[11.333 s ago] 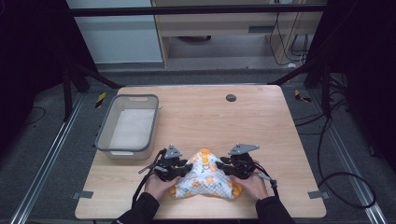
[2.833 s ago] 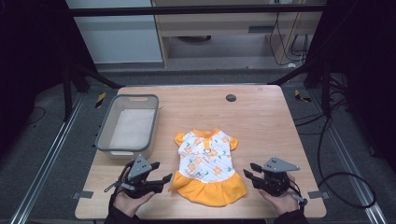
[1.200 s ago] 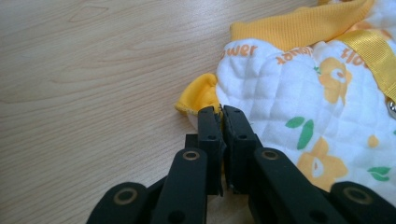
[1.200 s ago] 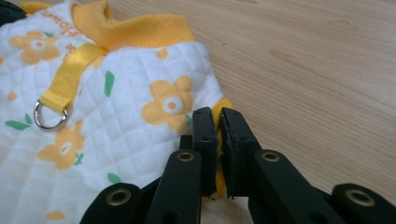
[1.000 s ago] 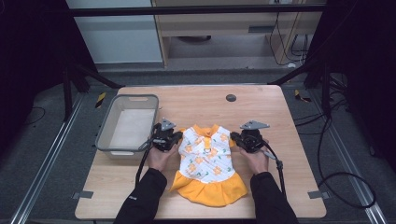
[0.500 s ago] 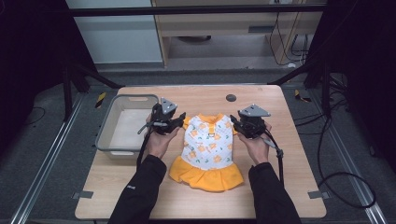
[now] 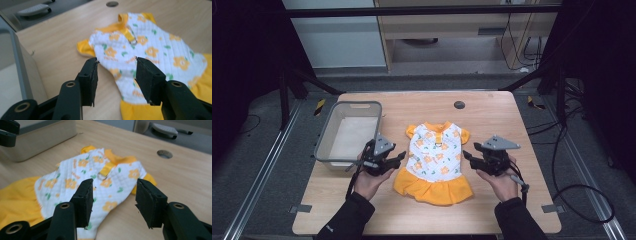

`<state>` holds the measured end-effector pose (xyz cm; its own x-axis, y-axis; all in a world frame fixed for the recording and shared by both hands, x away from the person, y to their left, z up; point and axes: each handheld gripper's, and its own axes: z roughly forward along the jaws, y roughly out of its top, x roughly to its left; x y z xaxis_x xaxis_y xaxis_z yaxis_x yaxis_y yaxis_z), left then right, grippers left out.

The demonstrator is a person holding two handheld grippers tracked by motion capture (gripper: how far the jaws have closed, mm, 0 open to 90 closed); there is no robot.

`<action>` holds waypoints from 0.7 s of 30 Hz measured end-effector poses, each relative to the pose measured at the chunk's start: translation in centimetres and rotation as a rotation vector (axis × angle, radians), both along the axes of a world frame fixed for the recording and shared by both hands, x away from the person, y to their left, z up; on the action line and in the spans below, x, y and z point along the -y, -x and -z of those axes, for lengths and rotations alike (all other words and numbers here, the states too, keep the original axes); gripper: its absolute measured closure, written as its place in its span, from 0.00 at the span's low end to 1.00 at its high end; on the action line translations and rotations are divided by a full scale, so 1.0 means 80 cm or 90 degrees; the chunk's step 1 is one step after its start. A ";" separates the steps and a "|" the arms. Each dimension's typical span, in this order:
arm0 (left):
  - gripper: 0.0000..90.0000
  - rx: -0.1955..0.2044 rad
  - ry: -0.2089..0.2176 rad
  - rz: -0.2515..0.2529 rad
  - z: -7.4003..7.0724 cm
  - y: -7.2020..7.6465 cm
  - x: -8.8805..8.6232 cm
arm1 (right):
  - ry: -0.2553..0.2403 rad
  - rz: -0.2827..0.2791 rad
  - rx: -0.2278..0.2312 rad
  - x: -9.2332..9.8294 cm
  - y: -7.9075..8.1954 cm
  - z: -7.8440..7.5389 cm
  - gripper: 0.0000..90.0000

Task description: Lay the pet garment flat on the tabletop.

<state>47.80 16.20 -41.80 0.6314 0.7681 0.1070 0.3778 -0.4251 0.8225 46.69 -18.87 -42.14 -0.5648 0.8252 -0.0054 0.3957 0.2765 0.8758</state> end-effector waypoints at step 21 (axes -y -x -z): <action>0.71 -0.156 -0.031 0.020 0.078 0.043 -0.021 | 0.040 -0.040 -0.125 -0.003 0.063 0.092 0.59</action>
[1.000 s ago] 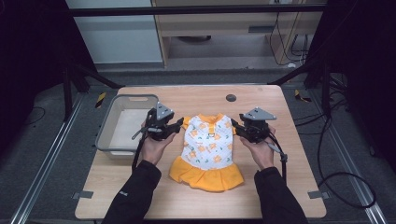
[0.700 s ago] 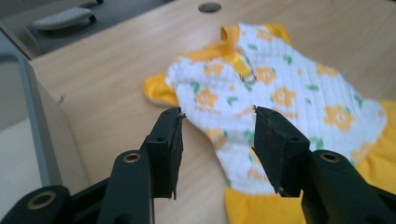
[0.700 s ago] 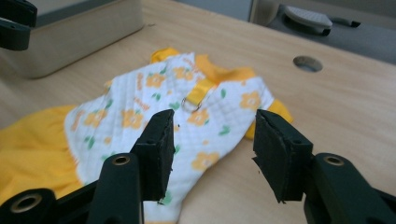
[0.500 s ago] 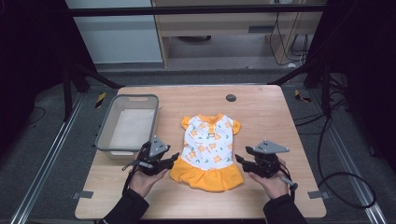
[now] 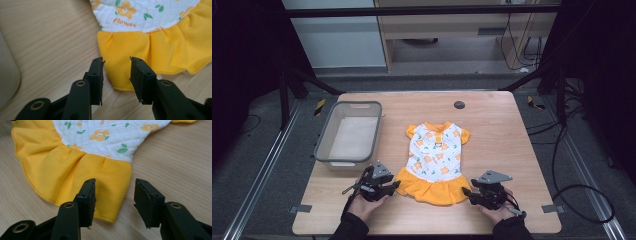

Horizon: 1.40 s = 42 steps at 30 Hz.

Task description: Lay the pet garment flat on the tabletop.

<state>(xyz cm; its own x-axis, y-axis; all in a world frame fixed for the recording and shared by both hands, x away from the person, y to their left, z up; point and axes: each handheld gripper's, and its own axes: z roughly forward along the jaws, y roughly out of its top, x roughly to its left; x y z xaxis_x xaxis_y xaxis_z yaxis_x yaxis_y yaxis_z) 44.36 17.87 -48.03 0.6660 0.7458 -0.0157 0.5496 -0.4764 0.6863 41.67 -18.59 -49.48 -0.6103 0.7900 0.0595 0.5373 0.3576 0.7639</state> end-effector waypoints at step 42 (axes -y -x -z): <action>0.68 0.107 0.060 -0.018 -0.051 -0.024 0.024 | -0.074 0.027 0.076 0.008 -0.040 -0.042 0.94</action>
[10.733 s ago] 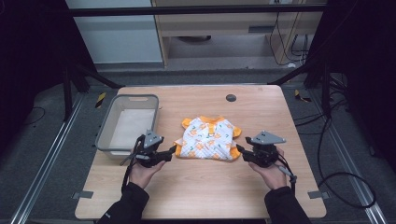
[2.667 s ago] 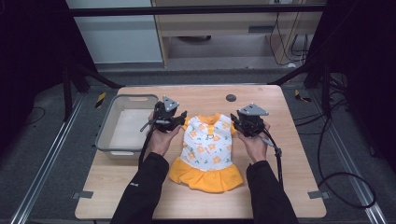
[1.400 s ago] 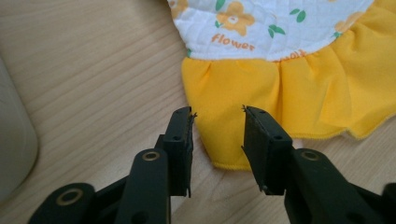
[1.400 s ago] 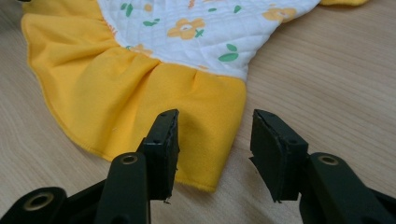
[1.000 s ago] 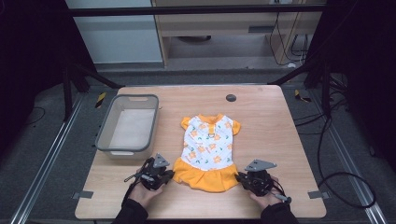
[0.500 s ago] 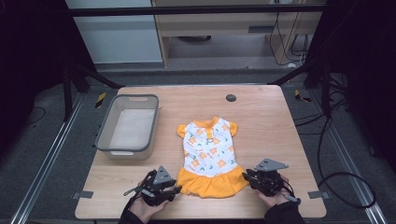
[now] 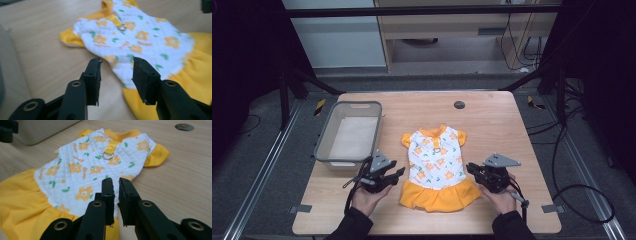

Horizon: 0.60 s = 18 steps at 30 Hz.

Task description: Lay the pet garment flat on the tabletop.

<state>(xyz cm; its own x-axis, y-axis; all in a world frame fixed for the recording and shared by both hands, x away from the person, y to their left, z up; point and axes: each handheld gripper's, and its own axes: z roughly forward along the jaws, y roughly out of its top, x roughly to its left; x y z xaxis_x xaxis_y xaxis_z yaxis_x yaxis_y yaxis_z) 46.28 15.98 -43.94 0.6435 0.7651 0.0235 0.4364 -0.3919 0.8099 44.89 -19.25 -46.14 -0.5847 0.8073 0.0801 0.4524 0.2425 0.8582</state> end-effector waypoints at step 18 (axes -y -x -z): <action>0.76 -0.100 -0.054 0.040 0.068 -0.051 0.059 | 0.084 -0.014 -0.069 -0.047 -0.062 0.055 0.94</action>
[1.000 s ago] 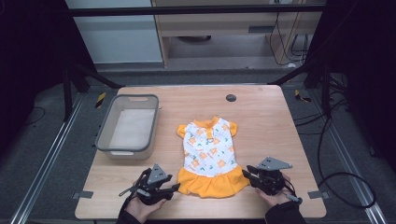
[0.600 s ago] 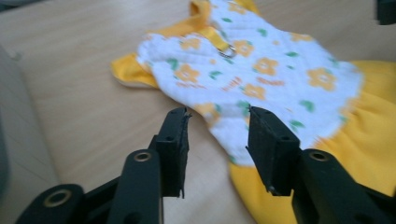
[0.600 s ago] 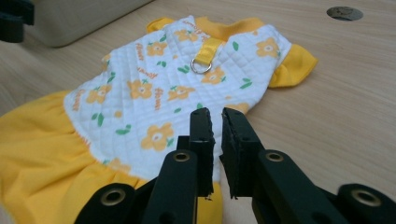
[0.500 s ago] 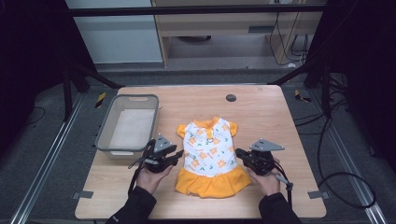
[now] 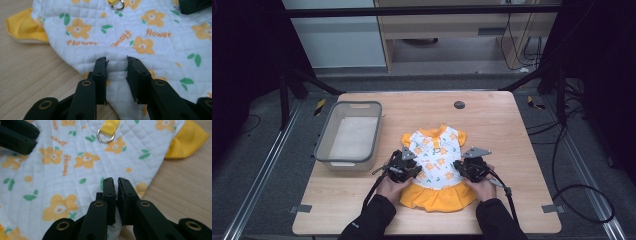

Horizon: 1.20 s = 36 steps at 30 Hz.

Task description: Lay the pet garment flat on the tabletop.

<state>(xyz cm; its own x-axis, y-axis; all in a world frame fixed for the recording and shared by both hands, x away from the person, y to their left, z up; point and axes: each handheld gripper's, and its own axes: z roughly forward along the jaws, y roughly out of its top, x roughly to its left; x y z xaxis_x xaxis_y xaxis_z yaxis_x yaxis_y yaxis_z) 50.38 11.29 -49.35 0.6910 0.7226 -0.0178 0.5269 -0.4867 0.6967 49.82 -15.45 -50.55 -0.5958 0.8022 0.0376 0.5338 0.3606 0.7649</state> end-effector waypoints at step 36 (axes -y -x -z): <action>0.39 0.085 0.054 -0.031 -0.039 0.070 -0.100 | -0.059 0.084 0.074 0.065 0.062 -0.040 0.34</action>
<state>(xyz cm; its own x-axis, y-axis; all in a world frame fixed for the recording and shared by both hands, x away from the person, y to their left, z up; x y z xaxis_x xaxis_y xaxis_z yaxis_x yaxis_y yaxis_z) 44.76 19.28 -46.20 0.6553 0.7553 0.0086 0.4489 -0.3986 0.7998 44.90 -20.65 -47.32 -0.4907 0.8698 0.0523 0.4777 0.2183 0.8510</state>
